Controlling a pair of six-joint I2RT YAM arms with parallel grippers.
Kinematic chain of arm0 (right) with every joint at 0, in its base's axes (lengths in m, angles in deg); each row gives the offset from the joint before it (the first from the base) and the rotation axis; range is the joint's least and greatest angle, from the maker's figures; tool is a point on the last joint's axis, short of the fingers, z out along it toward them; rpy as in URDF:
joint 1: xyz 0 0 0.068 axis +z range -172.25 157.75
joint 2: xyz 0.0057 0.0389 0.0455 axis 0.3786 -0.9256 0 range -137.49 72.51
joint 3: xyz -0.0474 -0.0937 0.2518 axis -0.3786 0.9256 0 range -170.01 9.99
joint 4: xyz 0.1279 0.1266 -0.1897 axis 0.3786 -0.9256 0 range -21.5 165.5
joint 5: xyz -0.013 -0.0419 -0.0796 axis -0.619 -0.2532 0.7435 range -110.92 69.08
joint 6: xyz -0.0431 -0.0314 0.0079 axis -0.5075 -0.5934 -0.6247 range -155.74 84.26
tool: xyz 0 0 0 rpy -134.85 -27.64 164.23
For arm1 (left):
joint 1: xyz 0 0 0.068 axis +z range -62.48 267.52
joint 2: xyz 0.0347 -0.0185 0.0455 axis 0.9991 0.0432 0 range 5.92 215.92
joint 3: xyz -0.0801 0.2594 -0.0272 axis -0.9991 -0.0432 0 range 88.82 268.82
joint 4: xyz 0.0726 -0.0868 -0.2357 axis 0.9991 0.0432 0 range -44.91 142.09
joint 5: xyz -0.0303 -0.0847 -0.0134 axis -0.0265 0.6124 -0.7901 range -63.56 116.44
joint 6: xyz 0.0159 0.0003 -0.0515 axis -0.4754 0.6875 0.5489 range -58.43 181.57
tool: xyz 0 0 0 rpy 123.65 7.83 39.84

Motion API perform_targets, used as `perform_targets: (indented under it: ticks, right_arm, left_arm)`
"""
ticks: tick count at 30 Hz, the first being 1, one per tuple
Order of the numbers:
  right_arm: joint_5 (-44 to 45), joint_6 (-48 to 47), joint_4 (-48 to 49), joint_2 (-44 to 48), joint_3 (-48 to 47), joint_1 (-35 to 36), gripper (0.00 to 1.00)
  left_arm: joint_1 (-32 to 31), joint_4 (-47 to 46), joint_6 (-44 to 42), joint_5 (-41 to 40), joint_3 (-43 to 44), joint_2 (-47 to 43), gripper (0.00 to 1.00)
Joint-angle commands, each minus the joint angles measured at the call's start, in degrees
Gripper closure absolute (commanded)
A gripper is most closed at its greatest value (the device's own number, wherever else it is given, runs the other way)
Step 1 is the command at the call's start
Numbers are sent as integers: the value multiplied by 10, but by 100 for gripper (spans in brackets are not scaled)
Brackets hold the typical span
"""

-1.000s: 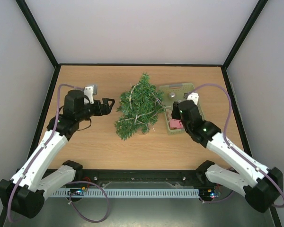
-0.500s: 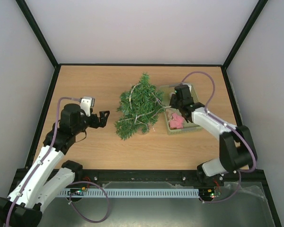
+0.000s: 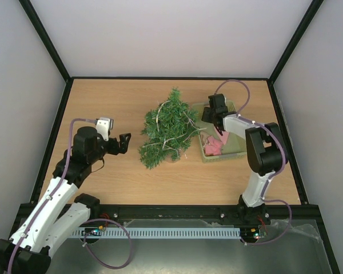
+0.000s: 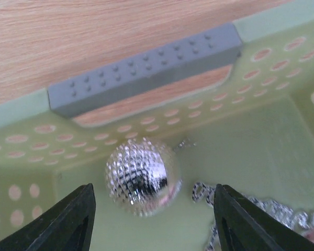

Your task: Decorate the small christmas tree

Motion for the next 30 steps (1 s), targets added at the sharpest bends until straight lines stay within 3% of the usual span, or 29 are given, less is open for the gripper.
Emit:
perform_targets:
  ticks: [1,17,30]
  right_arm:
    - [13,-14,-4,-33,-45,-1,40]
    - [45,-21,-53,-99,-101,-1,40]
    - [46,-32,-67,-57,-85,-2,57]
  left_arm:
    - [2,-19,-14,5,-9,-2,1]
    - [2,-24,-22,9,-12,-9,1]
    - [2,-26,-25,-3,-14,-19,1]
